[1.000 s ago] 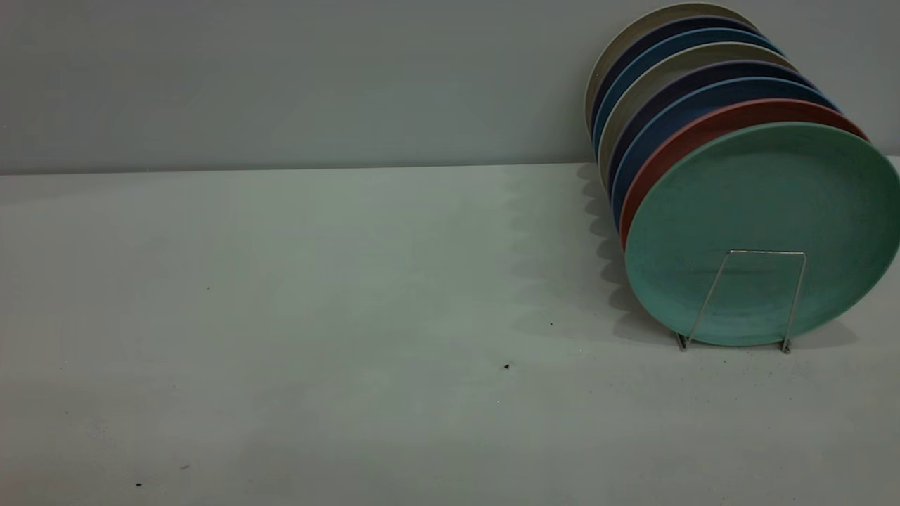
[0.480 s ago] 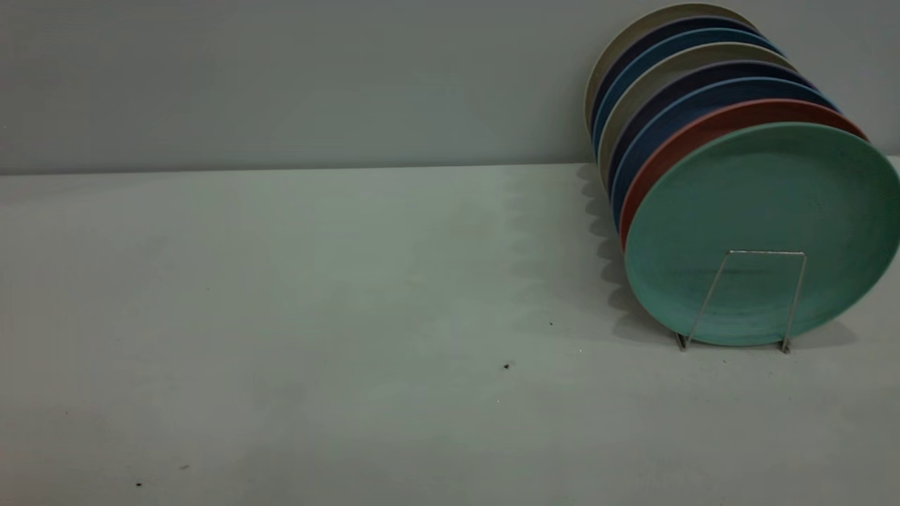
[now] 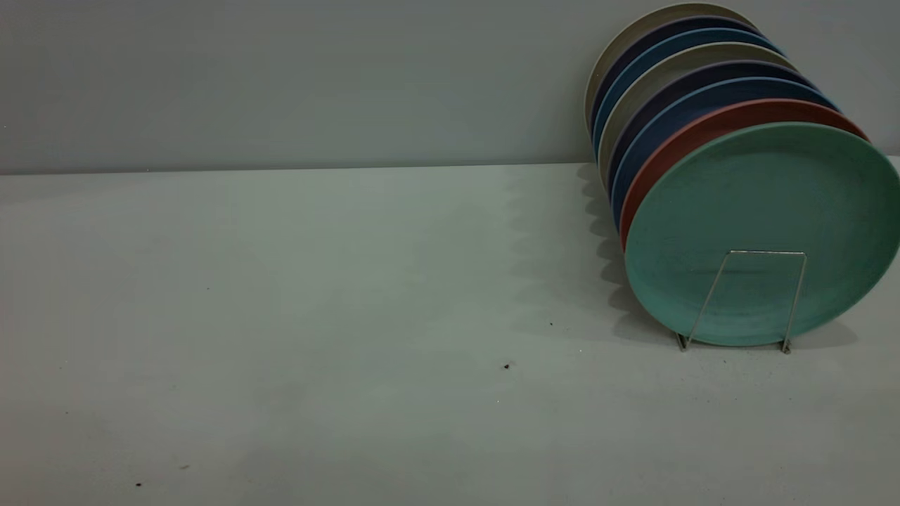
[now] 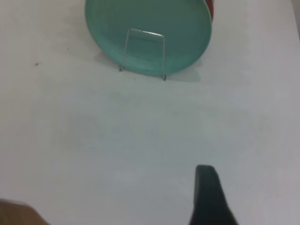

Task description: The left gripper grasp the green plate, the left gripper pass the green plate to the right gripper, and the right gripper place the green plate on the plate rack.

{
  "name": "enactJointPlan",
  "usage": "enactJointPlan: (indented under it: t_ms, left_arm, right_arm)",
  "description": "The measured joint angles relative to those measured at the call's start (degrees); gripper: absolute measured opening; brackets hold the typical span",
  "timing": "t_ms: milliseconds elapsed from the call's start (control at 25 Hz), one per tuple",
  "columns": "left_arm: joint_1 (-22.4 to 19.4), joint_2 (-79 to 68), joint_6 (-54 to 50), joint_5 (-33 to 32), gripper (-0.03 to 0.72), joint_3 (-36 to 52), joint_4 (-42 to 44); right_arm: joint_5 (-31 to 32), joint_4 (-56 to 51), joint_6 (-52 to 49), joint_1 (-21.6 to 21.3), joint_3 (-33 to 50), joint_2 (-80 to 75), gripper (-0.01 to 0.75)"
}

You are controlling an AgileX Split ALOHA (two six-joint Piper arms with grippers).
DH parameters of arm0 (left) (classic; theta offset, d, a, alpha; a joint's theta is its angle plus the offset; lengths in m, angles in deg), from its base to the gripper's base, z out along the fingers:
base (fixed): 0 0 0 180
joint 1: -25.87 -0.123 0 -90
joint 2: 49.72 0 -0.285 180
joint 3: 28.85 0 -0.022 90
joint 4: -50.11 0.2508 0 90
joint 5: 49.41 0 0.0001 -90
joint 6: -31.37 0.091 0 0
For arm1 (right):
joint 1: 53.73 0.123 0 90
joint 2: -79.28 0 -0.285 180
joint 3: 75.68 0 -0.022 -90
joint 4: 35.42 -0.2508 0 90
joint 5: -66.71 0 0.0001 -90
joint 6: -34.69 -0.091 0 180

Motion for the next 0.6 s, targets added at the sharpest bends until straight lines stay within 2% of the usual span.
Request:
enactJointPlan:
  t_ms: [600]
  left_arm:
    - [0.0, 0.0, 0.0, 0.0, 0.574, 0.0, 0.06]
  right_arm:
    - [0.04, 1.08, -2.68, 0.0, 0.0, 0.0, 0.478]
